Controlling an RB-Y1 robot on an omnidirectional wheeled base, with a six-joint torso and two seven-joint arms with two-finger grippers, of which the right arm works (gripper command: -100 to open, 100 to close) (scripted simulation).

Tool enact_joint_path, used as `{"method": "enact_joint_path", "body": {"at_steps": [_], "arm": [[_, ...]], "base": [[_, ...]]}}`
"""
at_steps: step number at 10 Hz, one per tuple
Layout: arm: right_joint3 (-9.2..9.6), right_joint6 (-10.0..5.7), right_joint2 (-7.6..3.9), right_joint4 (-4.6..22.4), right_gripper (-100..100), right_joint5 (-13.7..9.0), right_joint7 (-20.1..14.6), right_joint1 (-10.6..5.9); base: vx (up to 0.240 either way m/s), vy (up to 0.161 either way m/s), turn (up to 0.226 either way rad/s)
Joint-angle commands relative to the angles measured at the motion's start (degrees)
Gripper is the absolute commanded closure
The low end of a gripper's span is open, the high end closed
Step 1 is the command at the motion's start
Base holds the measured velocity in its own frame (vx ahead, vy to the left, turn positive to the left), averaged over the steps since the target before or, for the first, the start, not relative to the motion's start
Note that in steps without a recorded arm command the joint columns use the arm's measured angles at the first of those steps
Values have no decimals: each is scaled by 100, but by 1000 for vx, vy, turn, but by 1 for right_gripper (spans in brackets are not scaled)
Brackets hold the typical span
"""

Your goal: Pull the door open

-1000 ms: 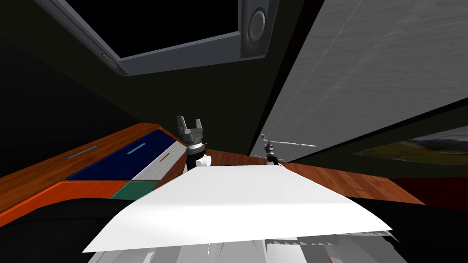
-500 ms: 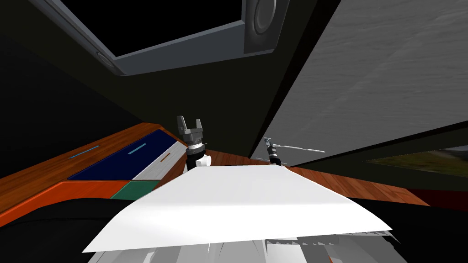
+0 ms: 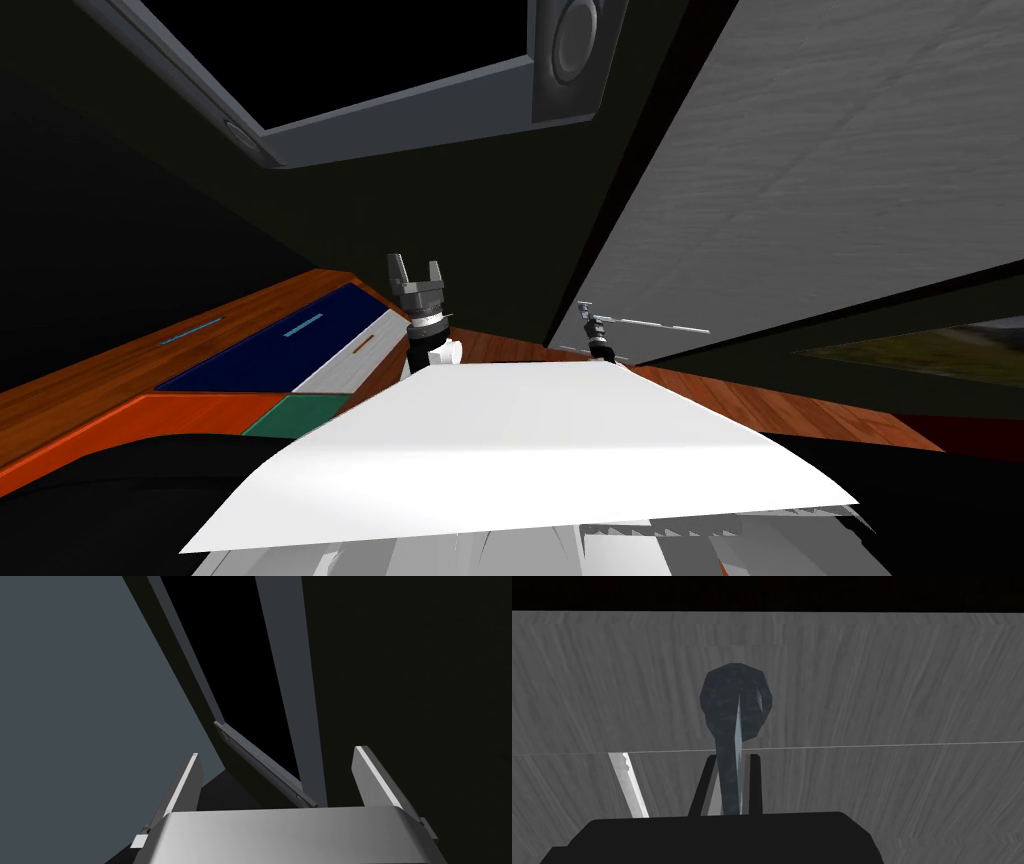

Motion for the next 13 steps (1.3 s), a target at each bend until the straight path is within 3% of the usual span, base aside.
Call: {"method": "enact_joint_path", "body": {"at_steps": [1,9,11,13], "arm": [[59,-24,-45,-10,100,39,-74,23],[493,-205,-378,-81,100,326,-623,191],[510,-214,-385,-67,100,337,-636,180],[649,-347,-465,-105,100,425,-774,296]], "base": [[-113,-15,76],[-196,-47,97],[-157,-35,53],[-196,-33,77]]}}
